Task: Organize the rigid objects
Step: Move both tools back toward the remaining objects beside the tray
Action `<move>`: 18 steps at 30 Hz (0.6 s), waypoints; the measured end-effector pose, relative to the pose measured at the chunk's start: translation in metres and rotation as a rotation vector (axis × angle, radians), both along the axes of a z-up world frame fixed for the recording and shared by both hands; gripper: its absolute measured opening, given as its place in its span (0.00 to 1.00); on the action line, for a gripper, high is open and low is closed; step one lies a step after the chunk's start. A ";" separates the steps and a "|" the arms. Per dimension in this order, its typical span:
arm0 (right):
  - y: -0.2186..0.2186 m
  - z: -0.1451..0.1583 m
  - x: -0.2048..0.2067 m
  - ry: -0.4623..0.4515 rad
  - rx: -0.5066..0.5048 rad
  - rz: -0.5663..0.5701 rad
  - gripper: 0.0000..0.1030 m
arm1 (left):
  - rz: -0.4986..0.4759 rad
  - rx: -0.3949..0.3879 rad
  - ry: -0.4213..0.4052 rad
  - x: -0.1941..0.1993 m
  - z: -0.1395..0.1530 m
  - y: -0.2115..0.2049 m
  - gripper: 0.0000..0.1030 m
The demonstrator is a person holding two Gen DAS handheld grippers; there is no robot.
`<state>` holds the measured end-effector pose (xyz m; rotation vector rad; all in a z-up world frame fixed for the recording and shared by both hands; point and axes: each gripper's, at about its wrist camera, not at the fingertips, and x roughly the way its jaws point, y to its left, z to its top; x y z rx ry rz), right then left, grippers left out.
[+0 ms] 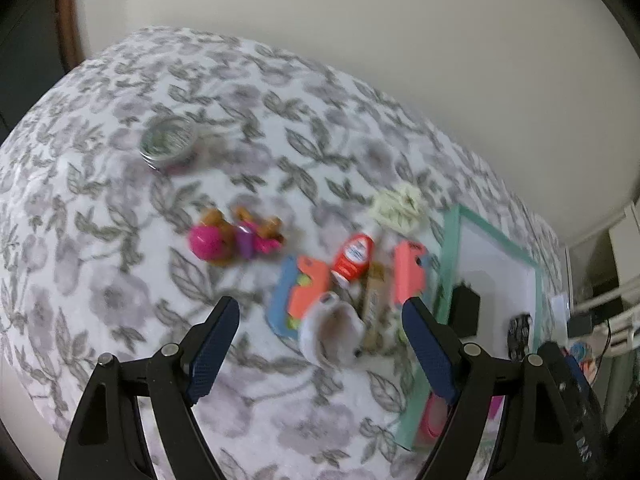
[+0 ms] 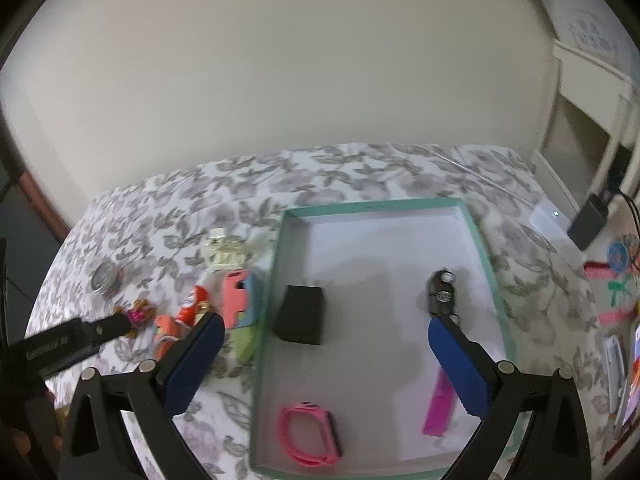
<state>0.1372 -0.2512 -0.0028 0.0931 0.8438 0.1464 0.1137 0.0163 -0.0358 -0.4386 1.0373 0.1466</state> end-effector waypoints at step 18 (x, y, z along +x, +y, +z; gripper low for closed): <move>0.120 -0.021 0.022 0.056 -0.041 0.229 1.00 | 0.193 0.046 -0.066 0.003 0.006 0.111 1.00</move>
